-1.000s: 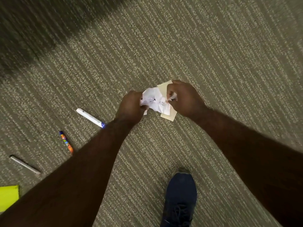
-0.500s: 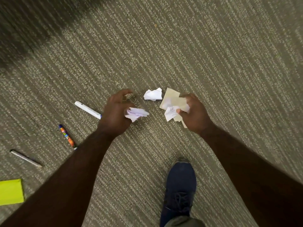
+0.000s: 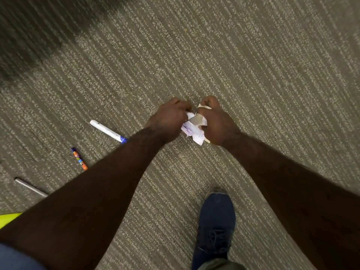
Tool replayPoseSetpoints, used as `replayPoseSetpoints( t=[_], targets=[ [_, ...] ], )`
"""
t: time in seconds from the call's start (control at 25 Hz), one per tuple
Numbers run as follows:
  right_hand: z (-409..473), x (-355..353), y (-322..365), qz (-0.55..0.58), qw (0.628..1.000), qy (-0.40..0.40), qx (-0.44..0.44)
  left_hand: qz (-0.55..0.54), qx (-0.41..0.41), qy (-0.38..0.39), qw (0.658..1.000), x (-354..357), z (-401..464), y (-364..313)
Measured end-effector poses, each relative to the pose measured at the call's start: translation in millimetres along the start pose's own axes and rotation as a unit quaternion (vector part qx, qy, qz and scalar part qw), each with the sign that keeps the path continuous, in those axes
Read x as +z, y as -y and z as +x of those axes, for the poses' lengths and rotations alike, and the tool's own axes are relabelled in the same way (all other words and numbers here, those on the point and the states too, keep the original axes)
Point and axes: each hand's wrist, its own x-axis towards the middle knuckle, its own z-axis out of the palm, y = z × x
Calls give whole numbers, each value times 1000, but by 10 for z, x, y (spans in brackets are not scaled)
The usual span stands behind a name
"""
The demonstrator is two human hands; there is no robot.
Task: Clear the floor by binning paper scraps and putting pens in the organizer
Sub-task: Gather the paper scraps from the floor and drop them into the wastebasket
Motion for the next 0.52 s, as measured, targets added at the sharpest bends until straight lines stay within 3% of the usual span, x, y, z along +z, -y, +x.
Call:
replayPoseSetpoints(
  t=[0.2,0.36,0.52],
  targets=[
    [-16,1,12,-38,999,31,-20,-65,-50,-35,996,50,-267,69],
    [-58,52,54,35,998,-26,54,-183,-107,-153,965,125,-748,66],
    [55,51,88,37,996,0,86,-249,-100,-159,950,258,-1211,-33]
  ],
)
